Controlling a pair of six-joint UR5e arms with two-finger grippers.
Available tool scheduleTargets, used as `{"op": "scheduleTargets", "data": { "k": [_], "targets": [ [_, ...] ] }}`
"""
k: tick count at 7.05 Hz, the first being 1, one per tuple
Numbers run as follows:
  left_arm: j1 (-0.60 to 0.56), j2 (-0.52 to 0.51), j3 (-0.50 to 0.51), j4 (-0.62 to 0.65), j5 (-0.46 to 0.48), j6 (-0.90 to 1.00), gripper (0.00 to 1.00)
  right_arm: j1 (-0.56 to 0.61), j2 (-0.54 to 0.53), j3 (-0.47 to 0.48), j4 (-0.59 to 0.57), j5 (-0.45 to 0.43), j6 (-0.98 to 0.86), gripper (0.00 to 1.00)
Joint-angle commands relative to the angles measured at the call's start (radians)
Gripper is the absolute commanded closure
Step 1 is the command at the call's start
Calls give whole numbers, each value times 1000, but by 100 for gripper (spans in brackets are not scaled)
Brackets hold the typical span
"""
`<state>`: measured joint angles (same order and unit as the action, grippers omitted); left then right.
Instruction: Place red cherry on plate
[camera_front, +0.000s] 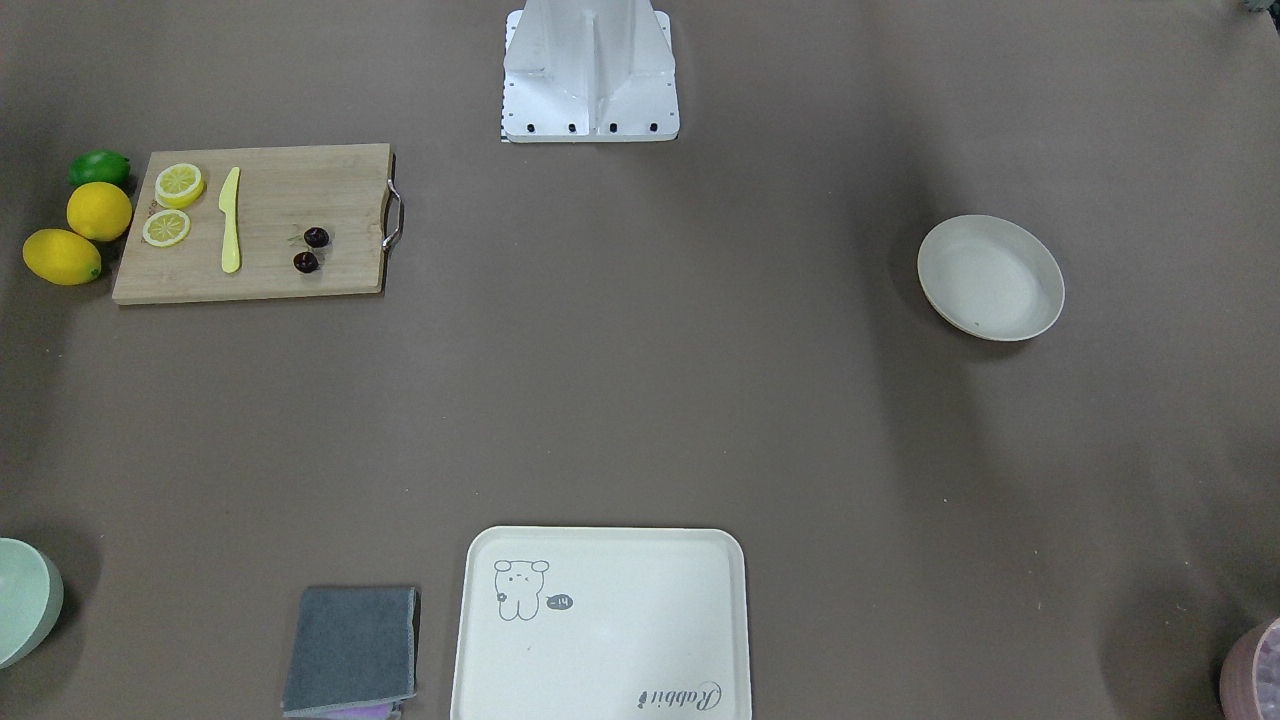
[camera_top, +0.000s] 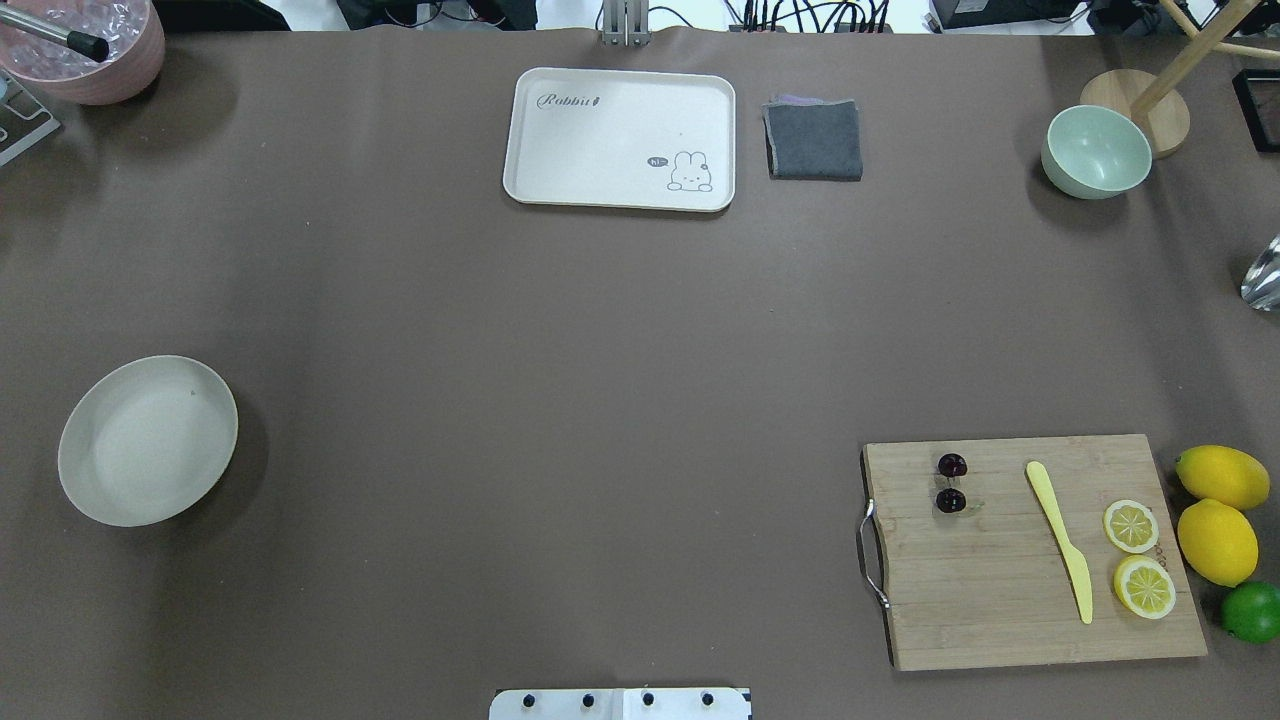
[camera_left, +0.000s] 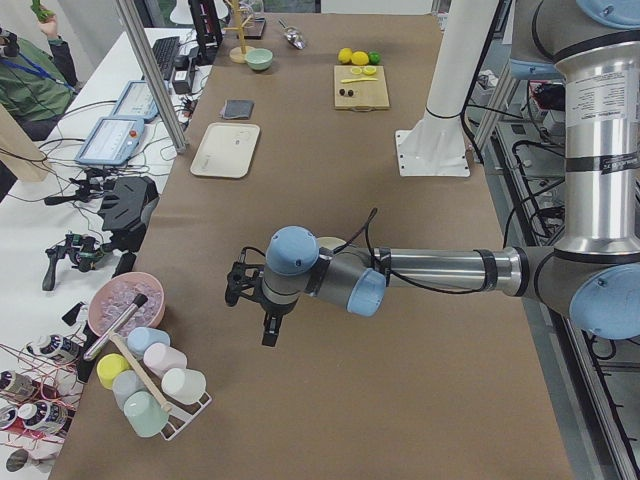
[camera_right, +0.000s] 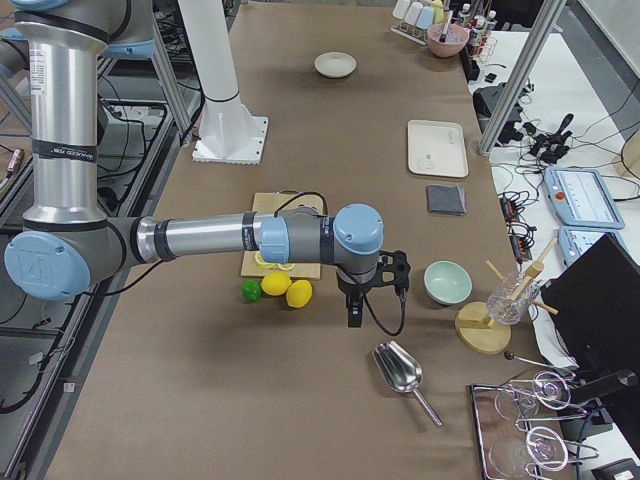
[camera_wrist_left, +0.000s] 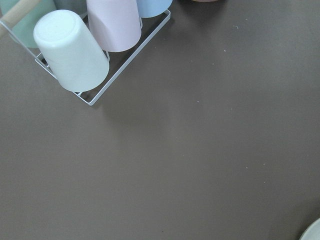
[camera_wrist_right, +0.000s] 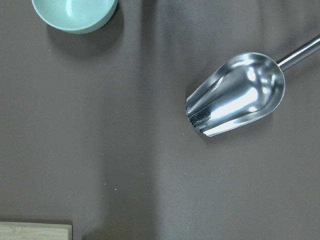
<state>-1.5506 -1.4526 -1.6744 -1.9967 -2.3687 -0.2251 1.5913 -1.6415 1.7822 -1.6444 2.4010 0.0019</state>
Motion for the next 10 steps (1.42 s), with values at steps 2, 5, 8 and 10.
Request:
{"op": "scheduleTargets", "data": {
  "k": [2,5,8,10],
  "targets": [
    [221,35,7,-351,0,-310,2,-5,2,14,0,0,0,0],
    [416,73,166,-783,108,-586,2,-8,2,14,0,1,1,0],
    [669,70,217,-912,299,-712,3,-8,0,19,0,0,1,0],
    [714,73,220,-912,309,-714,50,-8,0,20,0,0,1,0]
  ]
}}
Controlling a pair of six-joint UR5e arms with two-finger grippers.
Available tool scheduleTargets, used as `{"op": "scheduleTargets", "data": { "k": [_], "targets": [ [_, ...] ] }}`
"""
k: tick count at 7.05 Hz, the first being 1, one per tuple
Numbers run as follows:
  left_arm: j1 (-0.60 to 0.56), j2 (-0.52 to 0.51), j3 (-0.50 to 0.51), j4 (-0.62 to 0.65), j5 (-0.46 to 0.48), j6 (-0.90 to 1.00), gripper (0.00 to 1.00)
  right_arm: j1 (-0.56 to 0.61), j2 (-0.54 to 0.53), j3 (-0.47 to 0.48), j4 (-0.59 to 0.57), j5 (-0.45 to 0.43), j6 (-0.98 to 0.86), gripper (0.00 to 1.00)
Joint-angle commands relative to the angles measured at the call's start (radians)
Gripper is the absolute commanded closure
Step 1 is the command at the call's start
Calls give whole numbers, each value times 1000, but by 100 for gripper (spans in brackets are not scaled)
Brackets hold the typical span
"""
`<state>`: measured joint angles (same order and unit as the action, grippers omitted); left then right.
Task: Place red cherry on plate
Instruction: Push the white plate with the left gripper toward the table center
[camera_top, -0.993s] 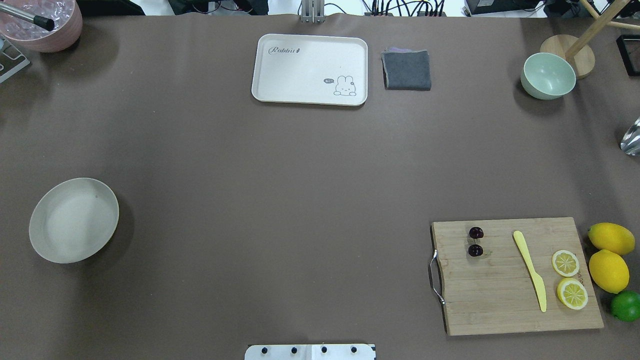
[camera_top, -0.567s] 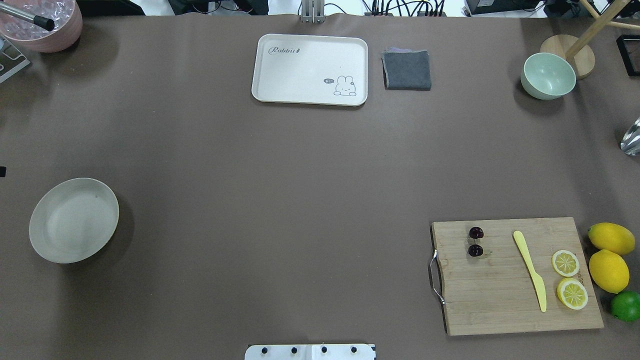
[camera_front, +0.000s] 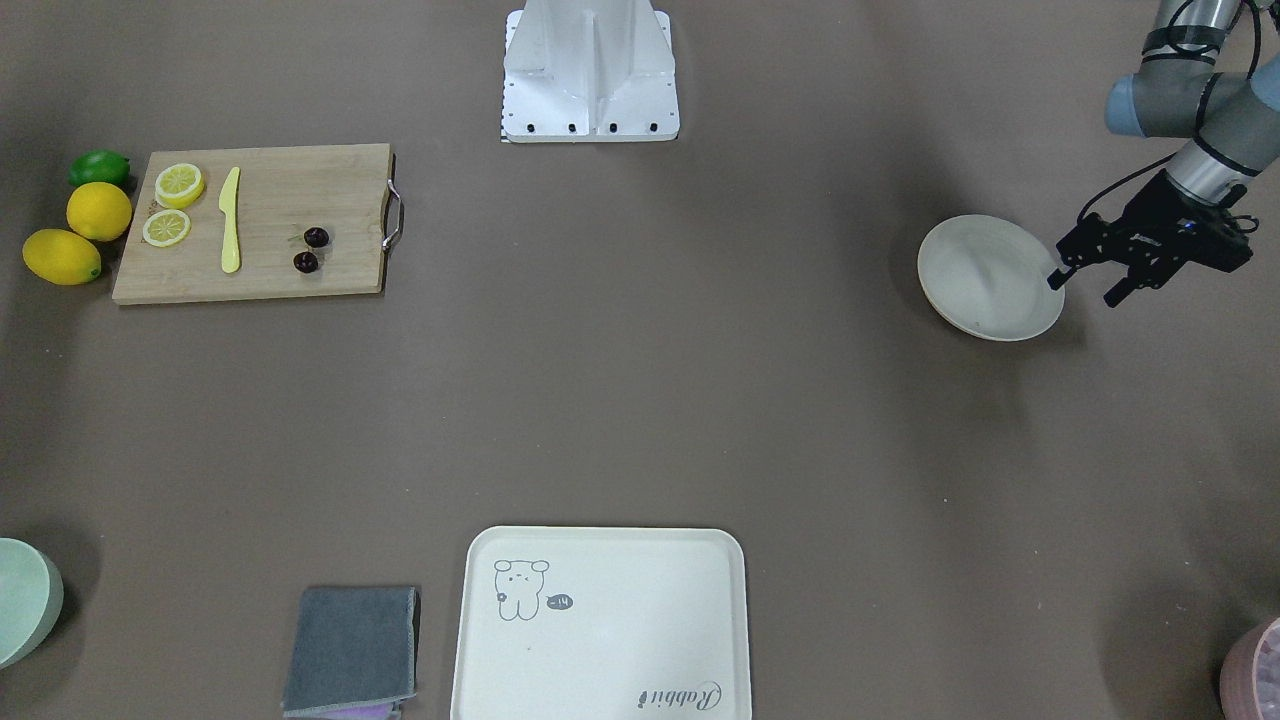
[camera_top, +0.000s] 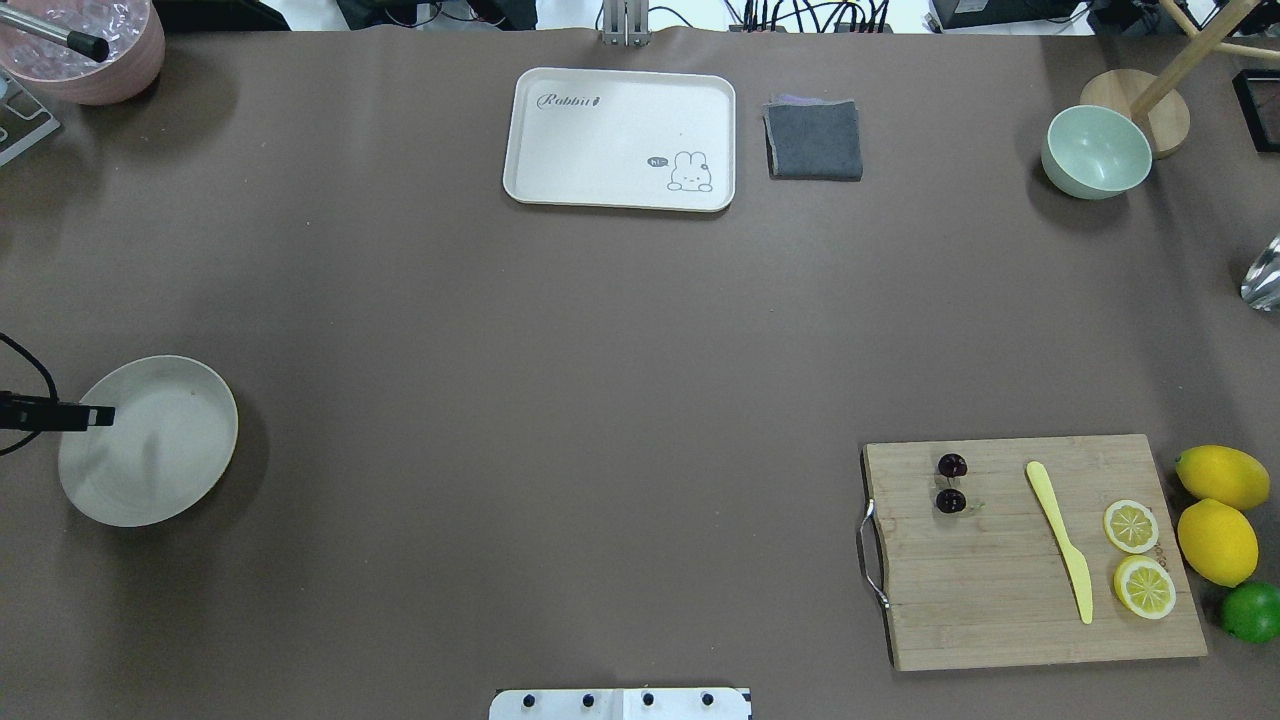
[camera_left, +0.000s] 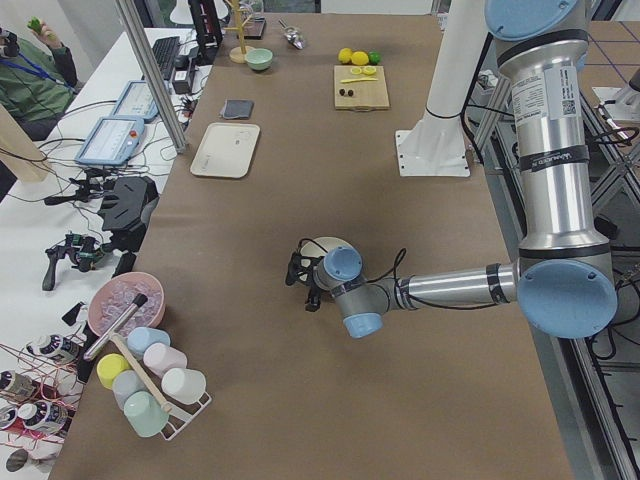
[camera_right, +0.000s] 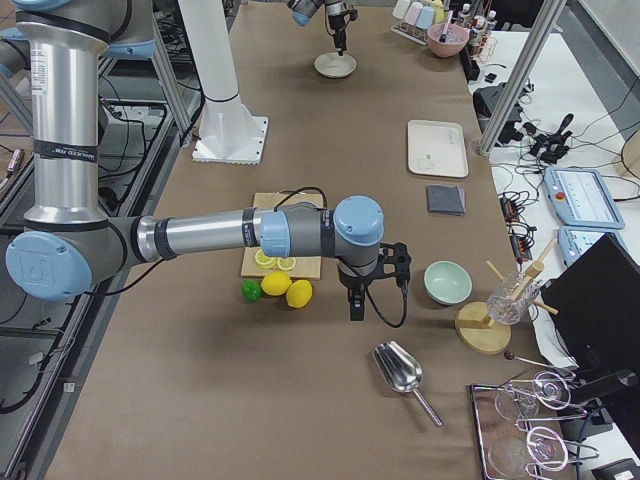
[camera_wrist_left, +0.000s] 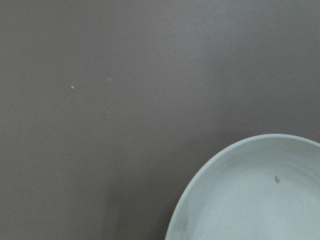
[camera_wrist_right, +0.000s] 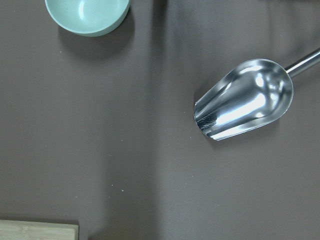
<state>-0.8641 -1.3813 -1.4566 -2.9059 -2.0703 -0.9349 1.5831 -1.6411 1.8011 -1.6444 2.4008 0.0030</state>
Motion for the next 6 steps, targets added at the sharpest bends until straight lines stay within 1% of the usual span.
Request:
{"op": "scheduleTargets", "data": {
  "k": [1,2,3,4,5,6],
  "targets": [
    [28,4,7,-2,-2,-2,84,0,0,1,0,0,0,0],
    [27,5,9,-4,-39,-1,100,0,0,1,0,0,0,0],
    [17,36,-1,-18,-77,-1,100,0,0,3,0,0,0,0],
    [-10,42,-1,-24,-129,1,100,0,0,3,0,1,0,0],
    [-39,39,-5,-19,-157,-4,100,0,0,3,0,1,0,0],
    [-65,27,-7,-10,-204,-19,100,-2,0,3,0,1,0,0]
  ]
}}
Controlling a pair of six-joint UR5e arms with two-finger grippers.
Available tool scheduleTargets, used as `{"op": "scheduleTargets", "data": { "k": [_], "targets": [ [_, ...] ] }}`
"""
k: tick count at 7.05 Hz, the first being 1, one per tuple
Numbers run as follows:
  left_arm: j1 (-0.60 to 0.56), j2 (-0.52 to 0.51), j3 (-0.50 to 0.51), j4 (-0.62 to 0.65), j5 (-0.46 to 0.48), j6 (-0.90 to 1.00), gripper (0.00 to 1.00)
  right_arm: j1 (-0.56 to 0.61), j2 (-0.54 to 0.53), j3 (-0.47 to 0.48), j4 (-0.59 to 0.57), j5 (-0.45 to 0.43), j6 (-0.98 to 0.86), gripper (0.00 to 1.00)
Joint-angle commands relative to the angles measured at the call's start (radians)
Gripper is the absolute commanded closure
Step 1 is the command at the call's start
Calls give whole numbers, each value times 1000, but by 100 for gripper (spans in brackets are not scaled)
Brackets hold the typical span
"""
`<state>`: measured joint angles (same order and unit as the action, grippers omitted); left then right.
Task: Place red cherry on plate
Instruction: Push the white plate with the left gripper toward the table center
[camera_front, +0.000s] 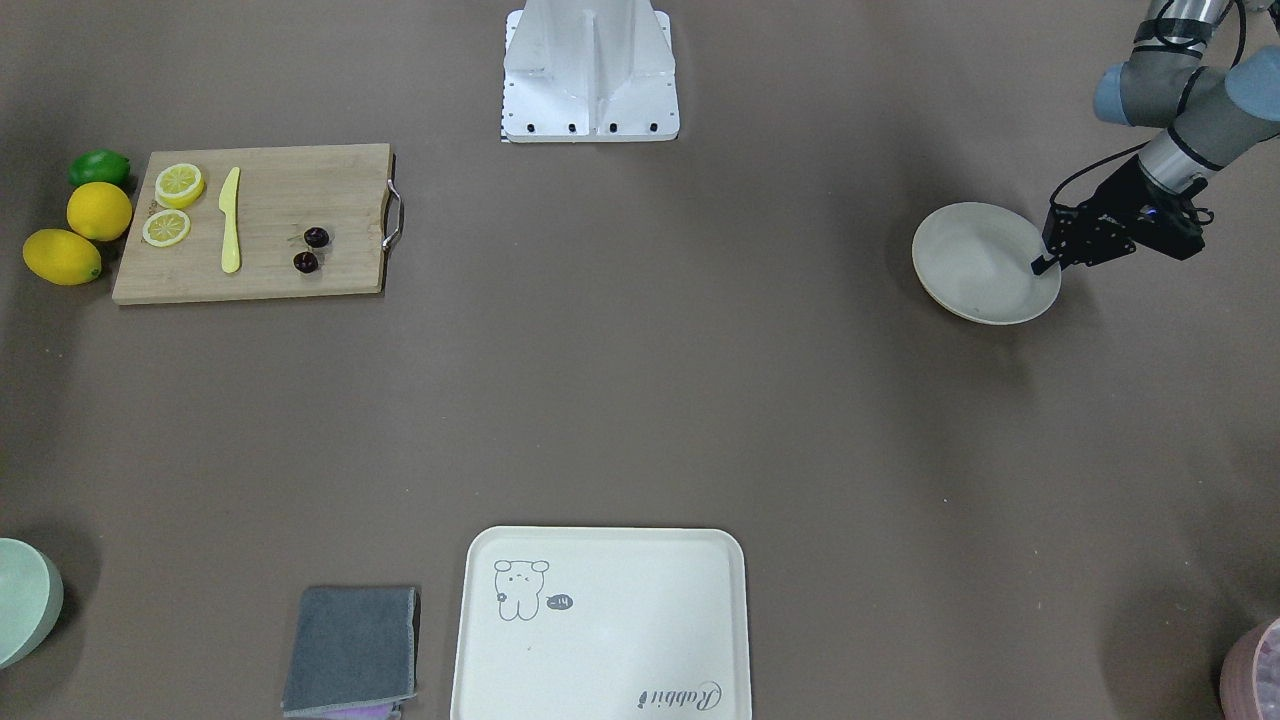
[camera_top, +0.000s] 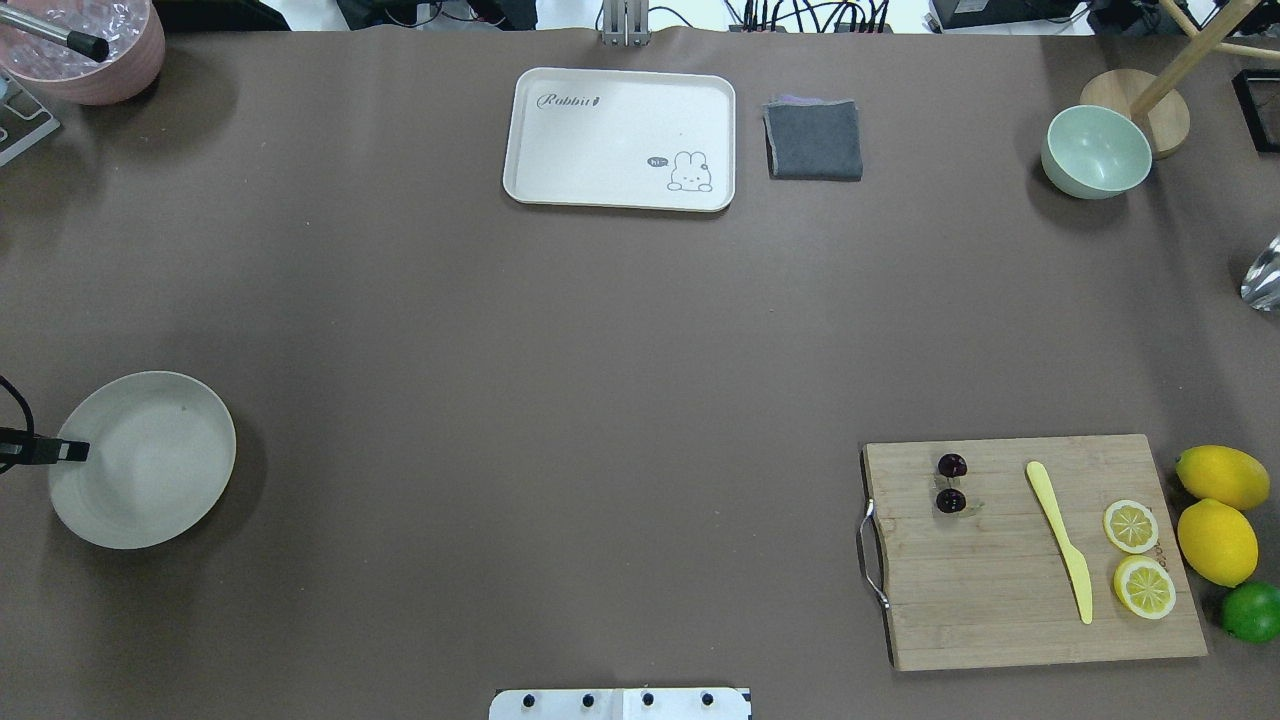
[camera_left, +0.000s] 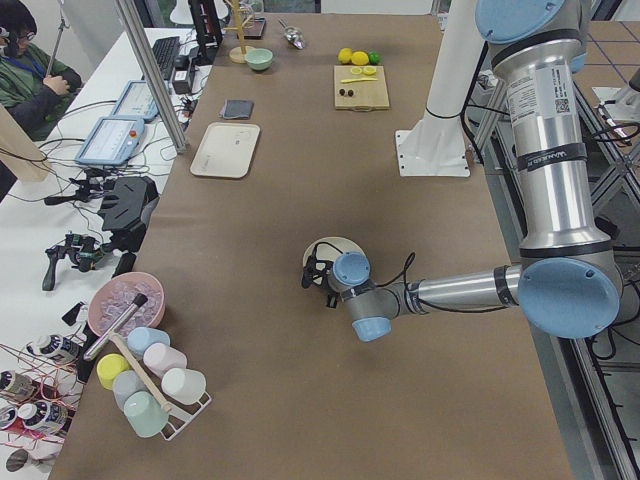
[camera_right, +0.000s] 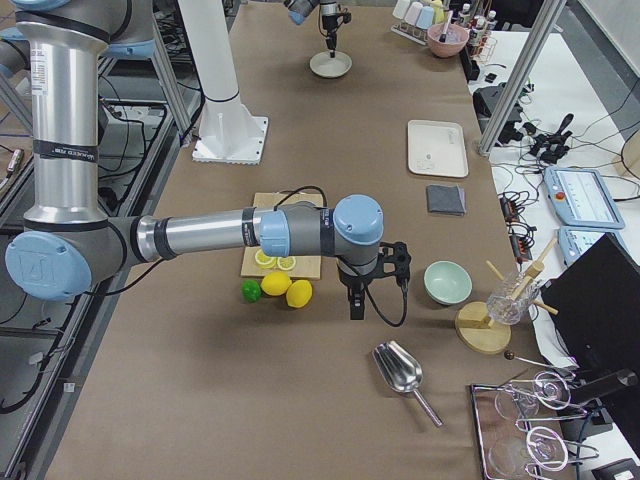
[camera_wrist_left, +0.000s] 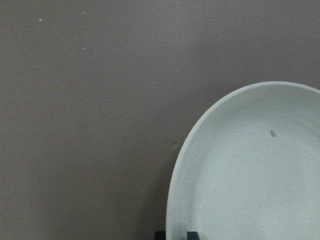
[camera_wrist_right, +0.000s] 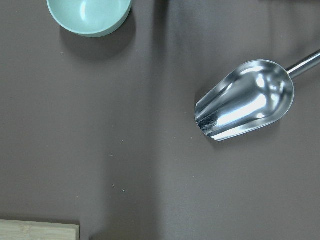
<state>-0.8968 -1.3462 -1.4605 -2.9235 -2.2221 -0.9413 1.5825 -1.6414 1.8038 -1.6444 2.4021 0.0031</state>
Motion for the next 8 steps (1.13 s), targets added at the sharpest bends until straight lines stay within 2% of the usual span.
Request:
{"op": "scheduleTargets", "data": {
  "k": [1,3,5,7,8],
  "targets": [
    [-59,-16,-21,9,-94,-52,100,-1,0,0,0,0,0,0],
    [-103,-115,-49,50,-152,-189,100,-1,0,9,0,0,-5,0],
    [-102,-261,-47,96,-146,-296,100,-6,0,23,0,0,-14,0],
    [-23,-384,-58,128,-56,-474,100,-18,-2,35,0,3,-5,0],
    [63,-459,-61,151,38,-579,100,-22,0,42,0,8,-3,0]
  ]
}}
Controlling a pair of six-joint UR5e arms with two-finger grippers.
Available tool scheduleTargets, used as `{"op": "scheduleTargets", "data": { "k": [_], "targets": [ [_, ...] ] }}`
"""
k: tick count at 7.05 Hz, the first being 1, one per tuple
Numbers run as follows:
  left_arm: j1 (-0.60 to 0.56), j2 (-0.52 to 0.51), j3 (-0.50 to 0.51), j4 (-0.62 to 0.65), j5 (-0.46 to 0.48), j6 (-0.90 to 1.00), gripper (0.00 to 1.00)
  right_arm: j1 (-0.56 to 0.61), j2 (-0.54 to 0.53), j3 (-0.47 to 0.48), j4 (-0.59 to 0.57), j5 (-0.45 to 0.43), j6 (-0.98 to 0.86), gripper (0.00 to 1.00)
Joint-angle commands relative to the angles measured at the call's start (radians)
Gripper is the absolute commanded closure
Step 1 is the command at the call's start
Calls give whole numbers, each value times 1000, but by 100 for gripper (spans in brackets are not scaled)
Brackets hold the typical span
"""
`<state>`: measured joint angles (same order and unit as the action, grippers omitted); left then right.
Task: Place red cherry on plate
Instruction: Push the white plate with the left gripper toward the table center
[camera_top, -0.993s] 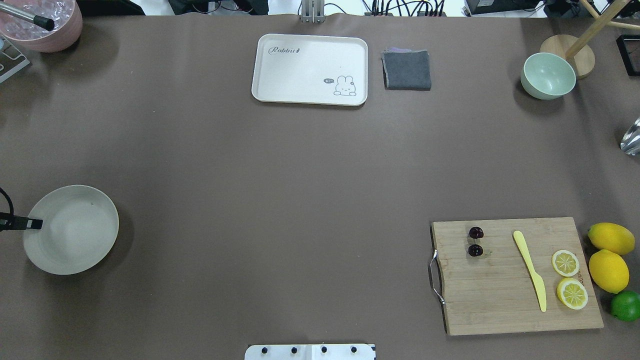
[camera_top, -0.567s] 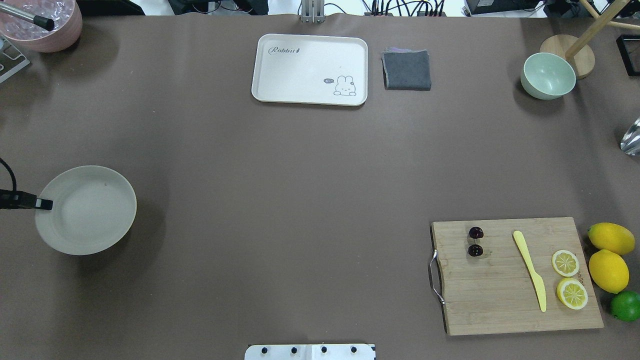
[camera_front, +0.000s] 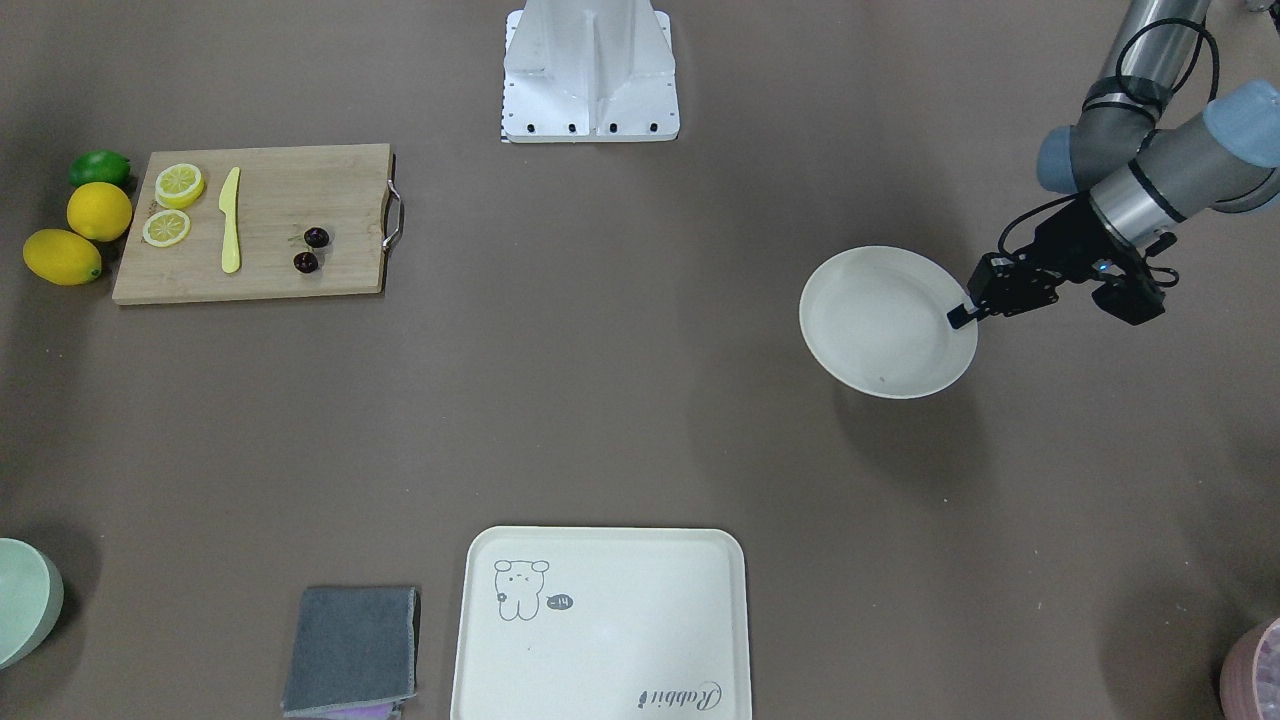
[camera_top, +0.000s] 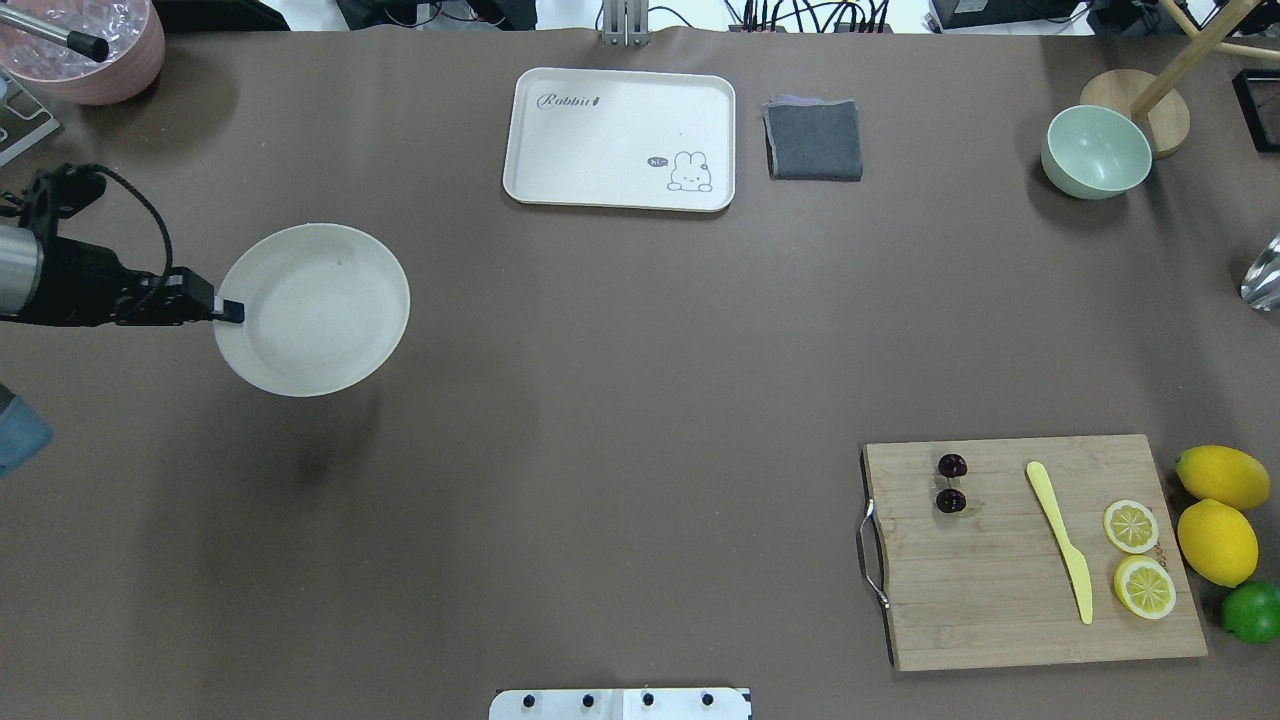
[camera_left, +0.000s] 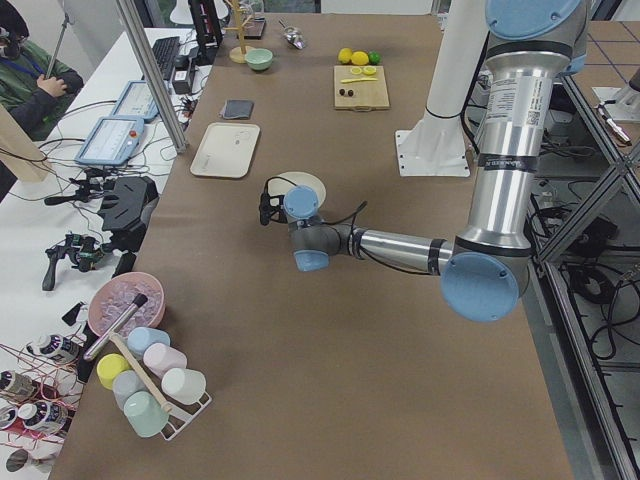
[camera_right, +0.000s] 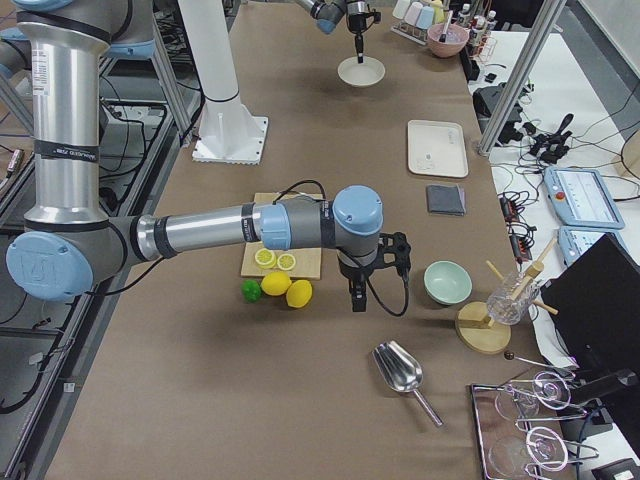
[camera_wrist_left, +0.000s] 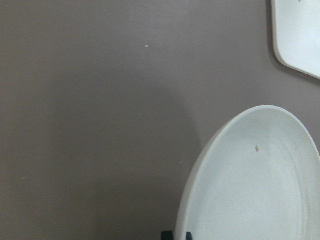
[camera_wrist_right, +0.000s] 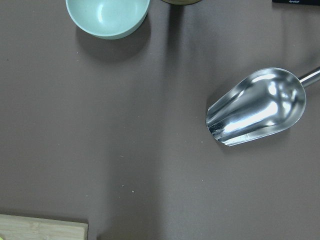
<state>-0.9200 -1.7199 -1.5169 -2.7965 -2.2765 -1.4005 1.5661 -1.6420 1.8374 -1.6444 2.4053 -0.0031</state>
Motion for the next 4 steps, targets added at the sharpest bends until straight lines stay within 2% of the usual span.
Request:
{"op": "scheduleTargets", "data": {
  "k": [1,3,4],
  "targets": [
    [184,-163,-17,94,204,-187,100,-9,1,14,0,5,5,0],
    [388,-236,-147,356,421,-226,100,-11,1,22,0,11,3,0],
    [468,-259,-154,412,511,-233,100,-27,1,37,0,11,14,0]
  ]
}}
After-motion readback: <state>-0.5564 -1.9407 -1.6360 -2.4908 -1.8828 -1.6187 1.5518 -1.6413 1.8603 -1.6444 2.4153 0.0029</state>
